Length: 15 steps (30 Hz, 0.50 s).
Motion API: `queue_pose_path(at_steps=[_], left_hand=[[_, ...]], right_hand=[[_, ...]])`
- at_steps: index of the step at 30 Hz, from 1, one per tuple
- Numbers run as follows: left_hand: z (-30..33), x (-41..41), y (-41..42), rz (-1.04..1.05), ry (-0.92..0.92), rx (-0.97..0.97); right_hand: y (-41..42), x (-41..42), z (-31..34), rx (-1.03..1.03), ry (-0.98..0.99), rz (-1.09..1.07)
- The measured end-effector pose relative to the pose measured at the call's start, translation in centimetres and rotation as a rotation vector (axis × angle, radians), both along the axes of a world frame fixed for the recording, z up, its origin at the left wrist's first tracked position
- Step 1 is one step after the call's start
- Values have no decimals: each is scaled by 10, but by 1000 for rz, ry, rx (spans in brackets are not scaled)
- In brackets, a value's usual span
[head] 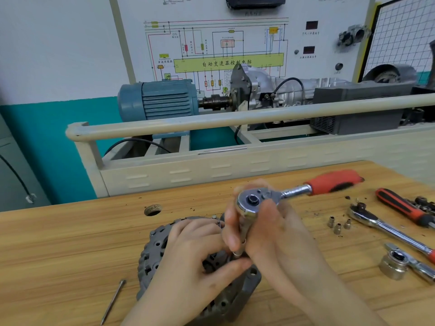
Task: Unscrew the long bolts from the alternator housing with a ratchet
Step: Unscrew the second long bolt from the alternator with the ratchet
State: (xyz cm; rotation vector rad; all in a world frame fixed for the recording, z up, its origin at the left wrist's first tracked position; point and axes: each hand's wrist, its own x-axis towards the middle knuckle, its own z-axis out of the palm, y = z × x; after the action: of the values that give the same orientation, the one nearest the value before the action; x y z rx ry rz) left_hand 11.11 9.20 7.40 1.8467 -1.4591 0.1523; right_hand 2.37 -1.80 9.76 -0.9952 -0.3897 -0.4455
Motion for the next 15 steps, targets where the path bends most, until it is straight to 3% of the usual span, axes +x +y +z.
queue_pose_path(at_steps=[6,15], left_hand=[[1,0,0,-2,46,-2],[-4,1,-2,37,-36,-8]], right_hand=[[-3,2,-2,44,16,7],[-3,-1,-1,28,-50,-16]])
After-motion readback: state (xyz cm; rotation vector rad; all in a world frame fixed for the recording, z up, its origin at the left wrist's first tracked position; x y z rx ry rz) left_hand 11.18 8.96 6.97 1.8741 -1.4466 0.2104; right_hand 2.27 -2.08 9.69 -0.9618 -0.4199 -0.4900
